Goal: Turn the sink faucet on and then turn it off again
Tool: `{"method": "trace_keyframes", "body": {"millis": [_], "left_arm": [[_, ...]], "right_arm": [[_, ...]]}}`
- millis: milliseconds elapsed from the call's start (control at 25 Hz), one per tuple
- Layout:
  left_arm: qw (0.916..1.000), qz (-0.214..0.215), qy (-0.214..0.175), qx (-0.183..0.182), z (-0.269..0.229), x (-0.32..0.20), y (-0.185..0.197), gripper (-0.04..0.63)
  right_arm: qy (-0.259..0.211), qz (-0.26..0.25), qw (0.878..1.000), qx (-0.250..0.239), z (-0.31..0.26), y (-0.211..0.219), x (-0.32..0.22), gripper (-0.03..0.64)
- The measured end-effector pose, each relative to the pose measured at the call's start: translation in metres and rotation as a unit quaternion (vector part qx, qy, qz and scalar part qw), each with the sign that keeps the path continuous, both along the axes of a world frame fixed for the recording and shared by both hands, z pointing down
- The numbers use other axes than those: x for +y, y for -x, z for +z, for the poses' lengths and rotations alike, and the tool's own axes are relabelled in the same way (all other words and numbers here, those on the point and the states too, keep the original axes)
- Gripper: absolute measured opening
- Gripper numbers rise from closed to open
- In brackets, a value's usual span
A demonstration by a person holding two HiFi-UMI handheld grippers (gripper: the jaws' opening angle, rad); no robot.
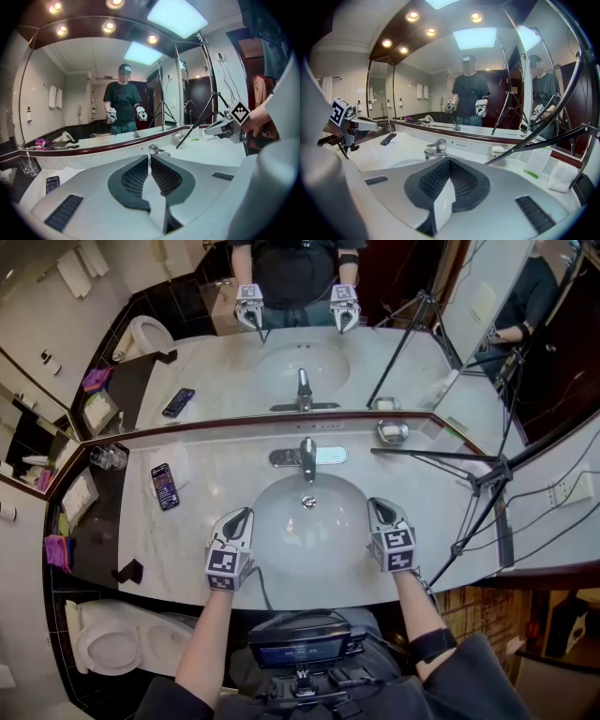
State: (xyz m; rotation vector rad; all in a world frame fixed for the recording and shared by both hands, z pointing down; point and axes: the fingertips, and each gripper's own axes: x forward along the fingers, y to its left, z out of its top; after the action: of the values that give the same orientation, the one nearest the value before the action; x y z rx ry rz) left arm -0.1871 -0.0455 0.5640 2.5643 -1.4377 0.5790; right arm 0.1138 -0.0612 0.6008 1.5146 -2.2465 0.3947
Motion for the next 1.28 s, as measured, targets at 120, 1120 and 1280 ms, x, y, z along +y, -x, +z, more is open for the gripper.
{"method": "trace_keyframes", "body": {"millis": [120,1120,1280], "left_arm": [[0.9999,0.009,-0.004,-0.003,0.001,-0.007,-0.005,0.021],[0.9391,0.214,-0.080,-0.257,0.075,-0.111,-0.127,0.284],[0.9287,0.234,-0.077,-0.277,0.093,-0.125,-0.141,0.284]], "right_arm": [[0.001,-0.007,1.000,0.015,0.005,0.002,-0.003,0.020],[0.036,-0.012,0.999,0.019,0.026,-0.007,-0.033,0.020],[0.045,-0.002,0.999,0.018,0.034,-0.016,-0.029,0.020]]}}
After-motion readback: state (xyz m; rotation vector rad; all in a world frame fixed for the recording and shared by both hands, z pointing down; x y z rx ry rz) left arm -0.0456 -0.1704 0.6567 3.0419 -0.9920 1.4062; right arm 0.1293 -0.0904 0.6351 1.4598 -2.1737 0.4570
